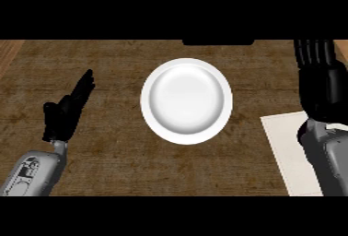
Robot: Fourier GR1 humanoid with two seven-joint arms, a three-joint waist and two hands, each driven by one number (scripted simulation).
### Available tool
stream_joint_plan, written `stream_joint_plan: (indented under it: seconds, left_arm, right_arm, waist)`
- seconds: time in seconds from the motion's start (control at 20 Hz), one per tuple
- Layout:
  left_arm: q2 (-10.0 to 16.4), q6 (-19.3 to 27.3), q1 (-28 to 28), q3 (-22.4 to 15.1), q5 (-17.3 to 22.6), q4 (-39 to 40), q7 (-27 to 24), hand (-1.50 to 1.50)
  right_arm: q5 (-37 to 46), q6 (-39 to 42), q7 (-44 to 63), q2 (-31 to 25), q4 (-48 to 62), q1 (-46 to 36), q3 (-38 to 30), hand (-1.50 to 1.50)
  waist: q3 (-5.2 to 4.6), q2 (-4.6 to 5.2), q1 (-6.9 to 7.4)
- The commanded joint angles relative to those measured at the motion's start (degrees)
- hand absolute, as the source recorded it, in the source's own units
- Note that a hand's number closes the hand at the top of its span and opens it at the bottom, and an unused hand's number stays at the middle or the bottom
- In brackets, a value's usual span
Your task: Pick the tomato from the placemat and place it in the plate
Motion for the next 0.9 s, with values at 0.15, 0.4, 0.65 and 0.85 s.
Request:
stream_joint_plan:
  seconds: [0.15,0.4,0.65,0.85]
  left_arm:
    - [5.52,3.98,9.31,2.8,-5.05,-1.42,-4.12,0.0]
    - [6.38,4.77,16.49,4.58,-4.85,-1.7,-8.26,0.0]
    - [6.84,3.25,21.04,5.01,-4.81,-2.99,-12.59,0.0]
    - [6.89,3.34,20.05,5.5,-5.67,-5.74,-9.72,0.0]
  right_arm:
    - [-21.02,4.63,3.88,0.13,-1.94,10.27,-16.66,-1.5]
    - [-12.45,-5.83,-0.76,-4.64,2.82,22.53,-27.57,-1.5]
    - [-18.53,-6.81,-7.49,4.95,-9.11,32.45,-34.11,-1.5]
    - [-21.75,-0.01,-5.51,9.72,-22.73,47.26,-34.95,-1.5]
  waist:
    - [-0.4,-2.89,-1.73]
    - [-0.63,-2.79,-2.64]
    - [-0.7,-2.53,-1.88]
    - [-0.72,-2.33,-1.76]
